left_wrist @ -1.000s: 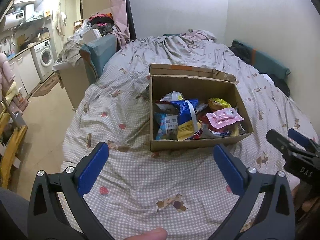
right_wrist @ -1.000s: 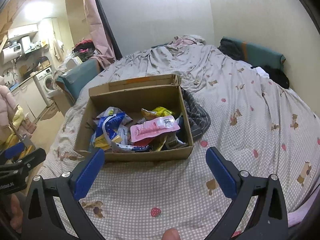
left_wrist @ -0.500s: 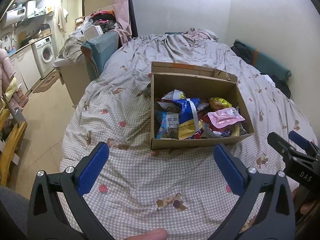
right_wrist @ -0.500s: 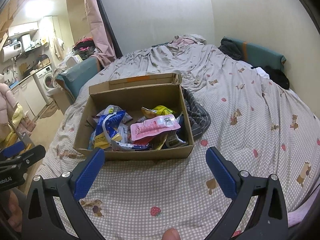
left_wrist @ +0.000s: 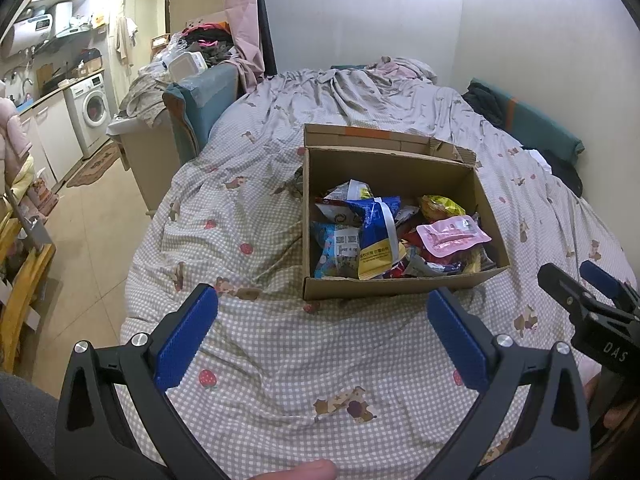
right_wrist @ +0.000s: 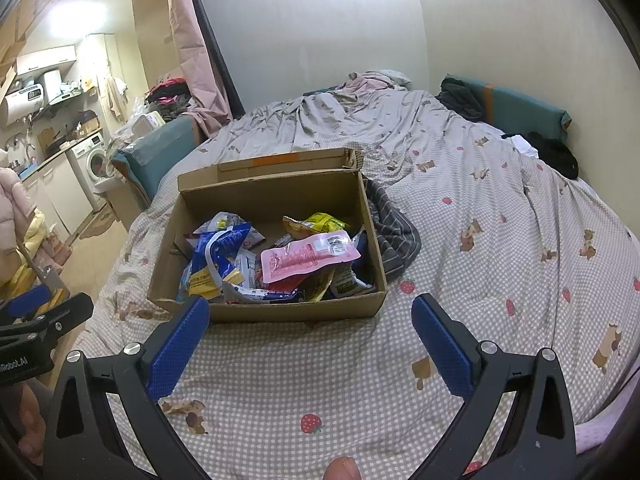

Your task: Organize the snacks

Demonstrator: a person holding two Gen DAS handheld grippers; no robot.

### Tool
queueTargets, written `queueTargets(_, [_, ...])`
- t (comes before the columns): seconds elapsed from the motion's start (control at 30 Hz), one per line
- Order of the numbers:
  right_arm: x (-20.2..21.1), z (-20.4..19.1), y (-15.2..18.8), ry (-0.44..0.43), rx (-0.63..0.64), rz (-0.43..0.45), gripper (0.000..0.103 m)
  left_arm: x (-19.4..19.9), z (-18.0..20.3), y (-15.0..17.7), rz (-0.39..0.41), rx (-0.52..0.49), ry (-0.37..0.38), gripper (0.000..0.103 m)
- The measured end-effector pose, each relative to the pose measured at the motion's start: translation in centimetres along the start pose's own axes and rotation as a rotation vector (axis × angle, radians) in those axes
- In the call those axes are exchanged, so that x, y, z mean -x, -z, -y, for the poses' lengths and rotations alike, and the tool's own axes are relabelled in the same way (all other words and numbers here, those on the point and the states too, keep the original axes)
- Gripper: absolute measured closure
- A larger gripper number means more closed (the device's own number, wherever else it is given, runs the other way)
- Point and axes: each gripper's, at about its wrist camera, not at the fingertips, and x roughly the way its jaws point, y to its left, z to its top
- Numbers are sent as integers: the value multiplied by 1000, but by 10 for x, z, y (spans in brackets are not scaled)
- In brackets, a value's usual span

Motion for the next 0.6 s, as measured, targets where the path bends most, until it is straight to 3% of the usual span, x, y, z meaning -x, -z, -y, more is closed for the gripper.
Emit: queueTargets(0.6, [2,2,-2,1,2,5,0,0,0,-1,-2,1,2,0])
